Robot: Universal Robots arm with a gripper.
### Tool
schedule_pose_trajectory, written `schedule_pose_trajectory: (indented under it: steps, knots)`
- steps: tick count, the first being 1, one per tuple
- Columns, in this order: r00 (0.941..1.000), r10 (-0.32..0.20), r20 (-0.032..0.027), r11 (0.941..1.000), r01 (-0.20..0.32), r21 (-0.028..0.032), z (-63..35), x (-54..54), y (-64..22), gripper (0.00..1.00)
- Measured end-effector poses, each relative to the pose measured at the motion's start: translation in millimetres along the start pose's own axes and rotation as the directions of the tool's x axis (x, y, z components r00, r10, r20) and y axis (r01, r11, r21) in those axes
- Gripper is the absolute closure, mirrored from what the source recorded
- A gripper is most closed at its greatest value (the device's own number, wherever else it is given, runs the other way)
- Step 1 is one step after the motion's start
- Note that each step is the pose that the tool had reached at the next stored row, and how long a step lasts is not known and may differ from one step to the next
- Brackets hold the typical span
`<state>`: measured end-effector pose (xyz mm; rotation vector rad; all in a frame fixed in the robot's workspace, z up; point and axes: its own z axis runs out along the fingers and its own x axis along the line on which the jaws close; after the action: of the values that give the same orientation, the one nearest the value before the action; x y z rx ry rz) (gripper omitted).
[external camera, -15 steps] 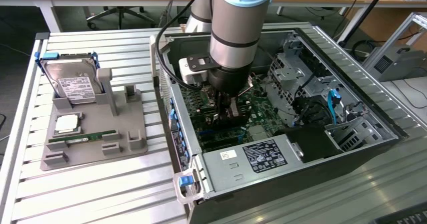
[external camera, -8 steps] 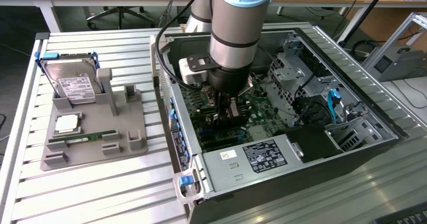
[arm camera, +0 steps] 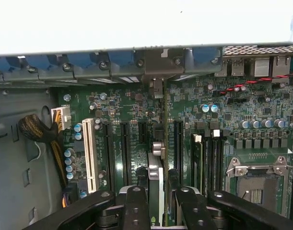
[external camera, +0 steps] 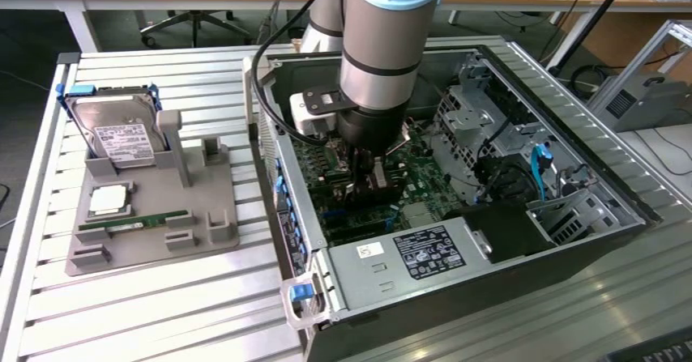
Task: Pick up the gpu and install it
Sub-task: 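Insert the gpu into the slot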
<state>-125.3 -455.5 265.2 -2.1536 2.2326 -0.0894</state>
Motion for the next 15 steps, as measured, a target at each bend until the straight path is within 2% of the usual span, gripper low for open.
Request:
schedule_pose_trajectory:
  steps: [15]
  knots:
    - [0.9997, -0.024, 0.0013, 0.9997, 0.024, 0.0001, 0.4, -2.2, 0.1, 0.73]
